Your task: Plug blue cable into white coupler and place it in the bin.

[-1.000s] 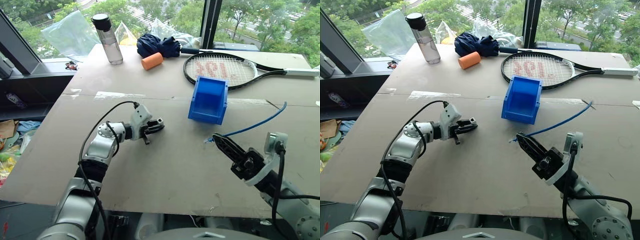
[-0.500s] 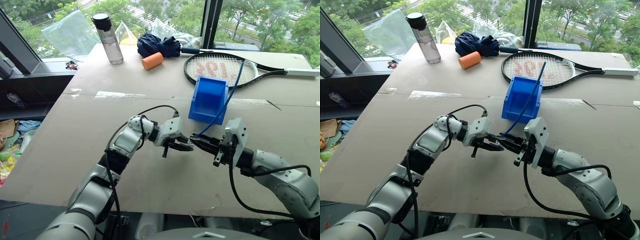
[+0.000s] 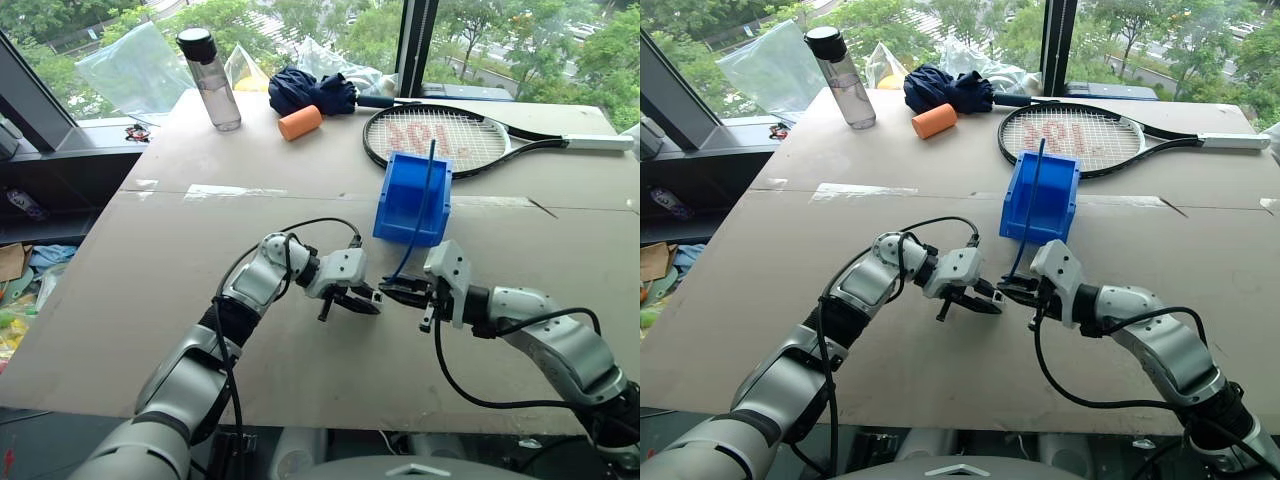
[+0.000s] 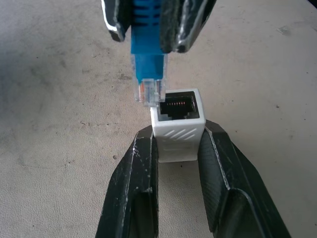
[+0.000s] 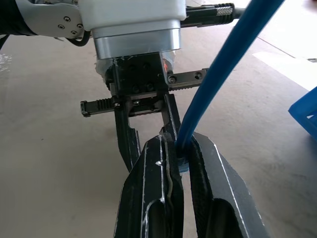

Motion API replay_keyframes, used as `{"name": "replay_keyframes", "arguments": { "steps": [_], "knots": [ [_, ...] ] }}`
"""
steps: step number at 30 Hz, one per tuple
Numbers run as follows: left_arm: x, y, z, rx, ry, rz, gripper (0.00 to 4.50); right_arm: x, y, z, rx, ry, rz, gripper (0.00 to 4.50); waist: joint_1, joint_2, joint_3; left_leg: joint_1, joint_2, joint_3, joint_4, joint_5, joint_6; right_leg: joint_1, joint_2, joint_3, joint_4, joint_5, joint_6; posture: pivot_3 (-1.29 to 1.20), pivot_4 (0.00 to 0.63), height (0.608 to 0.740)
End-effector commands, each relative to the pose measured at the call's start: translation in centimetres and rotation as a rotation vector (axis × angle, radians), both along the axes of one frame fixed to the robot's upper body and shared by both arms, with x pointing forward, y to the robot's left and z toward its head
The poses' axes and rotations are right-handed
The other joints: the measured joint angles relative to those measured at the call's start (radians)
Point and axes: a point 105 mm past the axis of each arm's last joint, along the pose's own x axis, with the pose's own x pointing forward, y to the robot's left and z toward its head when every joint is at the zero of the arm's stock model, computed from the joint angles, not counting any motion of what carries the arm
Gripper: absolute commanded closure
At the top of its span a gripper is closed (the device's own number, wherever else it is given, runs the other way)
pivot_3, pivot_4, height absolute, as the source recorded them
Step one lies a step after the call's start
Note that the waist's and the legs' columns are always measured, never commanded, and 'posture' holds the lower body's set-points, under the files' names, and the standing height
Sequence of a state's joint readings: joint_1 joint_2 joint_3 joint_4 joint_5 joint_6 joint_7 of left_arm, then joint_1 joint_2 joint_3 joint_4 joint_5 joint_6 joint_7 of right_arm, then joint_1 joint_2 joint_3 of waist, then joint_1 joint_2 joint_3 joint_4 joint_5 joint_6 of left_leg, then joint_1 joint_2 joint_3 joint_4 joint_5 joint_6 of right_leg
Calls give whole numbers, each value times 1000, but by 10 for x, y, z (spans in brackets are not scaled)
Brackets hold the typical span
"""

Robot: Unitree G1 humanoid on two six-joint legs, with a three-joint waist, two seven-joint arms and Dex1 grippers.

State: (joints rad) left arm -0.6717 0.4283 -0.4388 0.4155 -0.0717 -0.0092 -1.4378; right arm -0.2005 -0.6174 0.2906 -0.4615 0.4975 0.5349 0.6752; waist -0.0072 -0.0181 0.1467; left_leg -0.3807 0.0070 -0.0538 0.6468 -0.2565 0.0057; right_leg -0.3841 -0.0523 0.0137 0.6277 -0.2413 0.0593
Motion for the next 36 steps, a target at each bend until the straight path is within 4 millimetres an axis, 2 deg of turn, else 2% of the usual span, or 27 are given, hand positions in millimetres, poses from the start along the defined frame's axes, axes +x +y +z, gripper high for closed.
{"name": "replay_keyframes", "arguments": {
  "steps": [1,5,11,20,22,27,29,30,34,35,36],
  "knots": [
    [2,-4,10,-23,-40,-7,4003,-9,4,0,3,16,52,4500,0,0,0,0,0,0,0,0,0,0,0,0,0,0,0,0,150,740],
    [2,-5,9,-25,-40,-4,4003,-11,4,-2,-21,28,65,4500,0,0,0,0,0,0,1,0,0,0,0,0,0,0,0,0,150,740],
    [2,-8,10,-34,-45,-9,4003,-10,-5,-29,-185,73,60,4500,1,0,0,1,0,-1,1,0,0,3,0,-1,0,0,0,0,150,740],
    [1,-13,10,-47,-65,-11,4003,-7,1,-54,-311,155,122,4500,0,-1,-3,2,0,-3,2,0,0,5,0,-3,0,0,0,0,150,740],
    [1,-14,10,-49,-69,-5,4003,-5,0,-55,-314,154,116,4500,0,0,-5,3,0,-3,2,0,0,5,0,-3,0,0,0,0,150,740],
    [1,-16,13,-91,-63,35,4003,1,1,-42,-238,140,85,4500,-1,0,-8,3,0,-3,2,0,0,6,0,-3,0,0,0,0,150,740],
    [3,-12,19,-131,-46,90,2994,6,1,-27,-165,93,64,4500,-1,0,-9,3,0,-4,2,0,0,6,0,-3,0,0,0,0,150,740],
    [5,-8,25,-163,-39,137,2803,11,0,-16,-105,72,37,4500,0,0,-9,3,0,-4,2,0,0,5,0,-3,0,0,0,0,150,740],
    [9,21,57,-342,-18,363,825,34,-12,44,156,47,-94,4500,-13,3,-4,2,0,-8,2,0,0,4,0,-3,1,0,0,0,150,740],
    [5,30,63,-366,-10,408,431,41,-18,57,196,44,-128,4500,-14,4,-4,2,1,-7,2,0,0,2,0,0,3,0,0,0,150,740],
    [1,39,67,-383,-9,448,431,47,-24,70,229,39,-157,4500,-18,5,-3,2,1,-7,2,0,0,2,0,0,4,0,0,0,150,740]
  ]
}}
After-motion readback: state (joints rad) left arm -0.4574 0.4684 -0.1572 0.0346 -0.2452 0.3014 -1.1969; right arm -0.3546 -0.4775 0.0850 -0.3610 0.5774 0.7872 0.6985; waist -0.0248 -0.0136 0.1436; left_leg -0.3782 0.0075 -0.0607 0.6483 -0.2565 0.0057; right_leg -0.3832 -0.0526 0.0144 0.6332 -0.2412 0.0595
